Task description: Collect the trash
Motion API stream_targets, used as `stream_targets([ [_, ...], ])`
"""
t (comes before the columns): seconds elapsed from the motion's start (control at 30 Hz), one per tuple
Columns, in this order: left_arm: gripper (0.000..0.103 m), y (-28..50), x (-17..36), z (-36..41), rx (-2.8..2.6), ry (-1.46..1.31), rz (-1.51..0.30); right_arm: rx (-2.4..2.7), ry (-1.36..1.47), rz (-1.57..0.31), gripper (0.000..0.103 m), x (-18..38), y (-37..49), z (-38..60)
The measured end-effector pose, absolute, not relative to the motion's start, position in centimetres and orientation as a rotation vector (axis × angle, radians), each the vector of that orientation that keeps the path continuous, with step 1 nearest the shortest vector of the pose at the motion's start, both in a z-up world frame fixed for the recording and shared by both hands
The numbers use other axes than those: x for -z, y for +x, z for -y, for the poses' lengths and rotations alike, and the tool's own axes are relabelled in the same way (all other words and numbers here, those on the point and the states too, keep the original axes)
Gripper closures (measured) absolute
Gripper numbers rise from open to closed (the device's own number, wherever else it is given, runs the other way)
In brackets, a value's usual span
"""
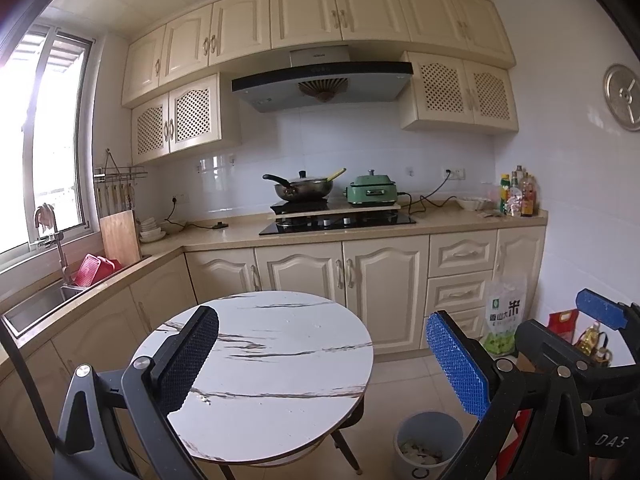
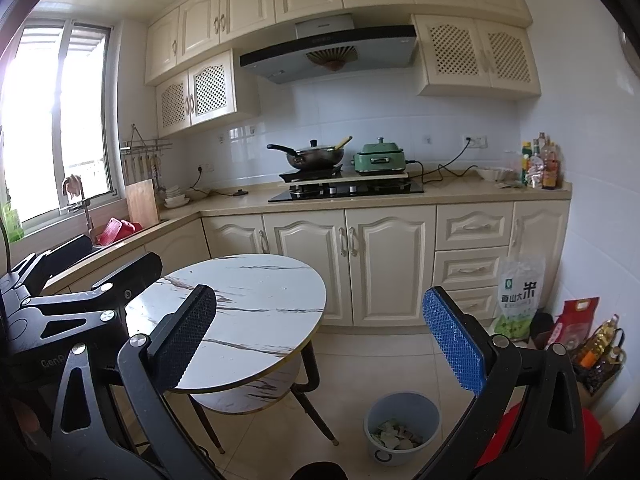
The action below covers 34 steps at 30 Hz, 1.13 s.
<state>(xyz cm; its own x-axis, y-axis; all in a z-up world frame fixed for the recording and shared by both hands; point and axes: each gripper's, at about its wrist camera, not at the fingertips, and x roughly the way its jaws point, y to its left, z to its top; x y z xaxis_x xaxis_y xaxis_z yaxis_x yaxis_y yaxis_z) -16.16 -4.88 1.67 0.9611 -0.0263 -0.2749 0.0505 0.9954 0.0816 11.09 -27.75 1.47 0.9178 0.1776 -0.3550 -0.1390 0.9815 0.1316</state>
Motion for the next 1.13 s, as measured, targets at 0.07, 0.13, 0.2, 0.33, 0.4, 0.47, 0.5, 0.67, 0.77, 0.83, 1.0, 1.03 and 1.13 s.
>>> stream_targets([
  [0.07, 0.001, -16.24, -1.63, 4.96, 0.037, 0.088, -0.28, -0.164, 0.104, -0.376, 0.0, -1.5, 11.09, 27.79],
  [0.13, 0.001, -16.29, -1.67, 4.96, 0.036, 0.087, -0.278, -0.165, 0.105, -0.376, 0.0, -1.51, 11.12, 27.78],
  [0.2, 0.001, -16.33, -1.69, 5.03, 0.036, 0.087, -0.277, -0.166, 0.104, -0.375, 0.0, -1.52, 11.09, 27.87],
  [0.33, 0.001, -16.38, -1.75, 5.33, 0.032, 0.087, -0.277, -0.166, 0.103, -0.374, 0.0, -1.55, 11.15, 27.88],
  [0.4, 0.001, -16.4, -1.71, 5.27, 0.033, 0.086, -0.277, -0.168, 0.104, -0.375, 0.0, -1.54, 11.17, 27.86],
  [0.47, 0.001, -16.42, -1.69, 5.21, 0.034, 0.086, -0.276, -0.167, 0.104, -0.374, 0.0, -1.55, 11.14, 27.86],
  [0.5, 0.001, -16.38, -1.71, 5.23, 0.034, 0.086, -0.277, -0.167, 0.103, -0.375, 0.0, -1.56, 11.16, 27.84],
  [0.67, 0.001, -16.42, -1.68, 5.25, 0.034, 0.086, -0.279, -0.168, 0.104, -0.375, 0.0, -1.53, 11.16, 27.89],
  [0.77, 0.001, -16.49, -1.71, 5.34, 0.032, 0.084, -0.279, -0.17, 0.105, -0.378, 0.0, -1.44, 11.15, 27.88],
  [0.83, 0.001, -16.51, -1.74, 5.44, 0.032, 0.083, -0.278, -0.171, 0.105, -0.378, 0.0, -1.42, 11.16, 27.94],
  [1.0, 0.001, -16.6, -1.66, 5.69, 0.03, 0.084, -0.279, -0.172, 0.108, -0.38, 0.0, -1.36, 11.15, 28.01],
  [1.03, 0.001, -16.55, -1.69, 5.67, 0.03, 0.084, -0.28, -0.174, 0.109, -0.381, 0.0, -1.31, 11.17, 28.09],
  [1.13, 0.001, -16.48, -1.71, 5.67, 0.031, 0.083, -0.285, -0.174, 0.109, -0.386, 0.0, -1.14, 11.37, 28.21],
])
